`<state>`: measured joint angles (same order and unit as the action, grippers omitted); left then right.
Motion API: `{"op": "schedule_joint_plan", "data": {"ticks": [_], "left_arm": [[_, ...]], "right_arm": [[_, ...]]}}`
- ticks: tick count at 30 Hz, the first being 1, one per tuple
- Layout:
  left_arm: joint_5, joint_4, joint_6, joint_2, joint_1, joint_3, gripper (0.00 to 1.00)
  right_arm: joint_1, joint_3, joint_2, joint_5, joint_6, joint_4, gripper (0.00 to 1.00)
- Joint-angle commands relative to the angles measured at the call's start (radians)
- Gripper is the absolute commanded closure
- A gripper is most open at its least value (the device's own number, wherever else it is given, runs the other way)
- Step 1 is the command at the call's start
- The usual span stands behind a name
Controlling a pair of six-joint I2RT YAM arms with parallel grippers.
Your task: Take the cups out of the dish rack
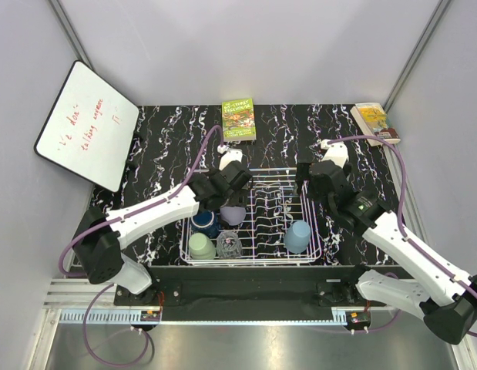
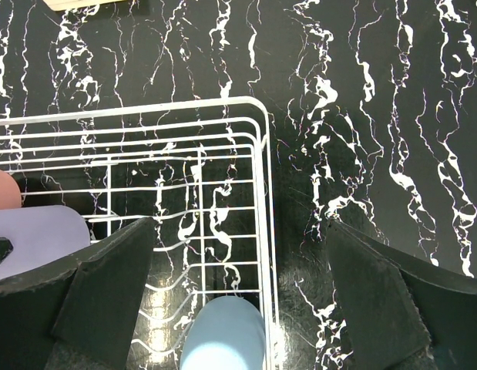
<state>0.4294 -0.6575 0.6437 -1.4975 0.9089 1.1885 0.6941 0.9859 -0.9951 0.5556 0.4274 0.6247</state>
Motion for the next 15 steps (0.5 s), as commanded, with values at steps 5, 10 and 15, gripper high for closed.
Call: {"op": "schedule_joint_plan", "data": {"ticks": [5,10,15], "left_arm": [[-0.024,0.021,-0.025,0.026,0.010,0.000,1.00],[0.011,-0.030,-0.070,0.080,0.013,0.091,1.00],[0.019,-0.053,-0.113,0.123,0.012,0.189,1.00]], "right_arm": [[0.004,-0.001,0.039,0.004,0.024,-0.028,0.00],[0.004,0.005,0.056,0.013,0.025,-0.025,0.00],[0.005,0.040,0.073,0.021,0.027,-0.011,0.00]]}}
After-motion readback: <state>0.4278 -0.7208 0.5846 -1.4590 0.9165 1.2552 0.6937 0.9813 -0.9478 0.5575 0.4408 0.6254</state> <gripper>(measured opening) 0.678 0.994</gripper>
